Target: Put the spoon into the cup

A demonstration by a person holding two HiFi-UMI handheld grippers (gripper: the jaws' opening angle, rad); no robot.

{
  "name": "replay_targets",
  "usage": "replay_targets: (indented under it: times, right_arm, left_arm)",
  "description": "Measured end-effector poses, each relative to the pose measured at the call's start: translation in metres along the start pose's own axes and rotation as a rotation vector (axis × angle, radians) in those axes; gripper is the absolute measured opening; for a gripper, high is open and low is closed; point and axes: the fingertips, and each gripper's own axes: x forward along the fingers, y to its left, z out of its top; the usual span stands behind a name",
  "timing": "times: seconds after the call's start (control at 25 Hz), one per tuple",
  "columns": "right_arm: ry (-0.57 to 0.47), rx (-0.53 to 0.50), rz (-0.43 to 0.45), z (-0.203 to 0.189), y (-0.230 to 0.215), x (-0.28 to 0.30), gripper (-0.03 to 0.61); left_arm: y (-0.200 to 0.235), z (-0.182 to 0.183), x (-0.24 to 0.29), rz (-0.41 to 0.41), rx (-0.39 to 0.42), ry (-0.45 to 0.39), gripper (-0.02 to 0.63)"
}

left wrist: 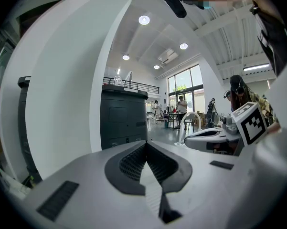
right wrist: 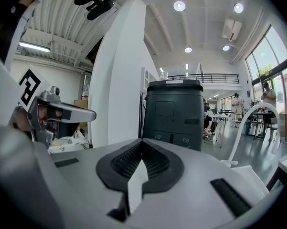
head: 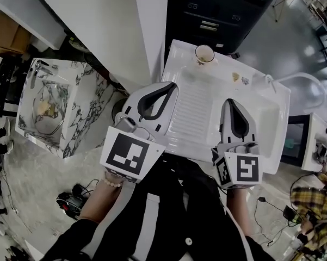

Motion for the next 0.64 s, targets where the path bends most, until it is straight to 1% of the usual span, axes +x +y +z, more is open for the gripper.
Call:
replay_targets:
  times: [0.2, 0.64]
  right_arm:
    - [-0.008, -0.003, -0.001, 0.0029, 0.0016, 0.0014, 0.002]
    - [0.019, -0.012, -0.001, -0.0006, 0.0055, 0.0033, 0.002]
  left_arm:
    - [0.0013, -0.0016, -0.0007, 0.001, -0.001, 0.000, 0.000]
    - [-0.0012, -0.0066, -0.0002, -0.015, -0.013, 0.026, 0.000]
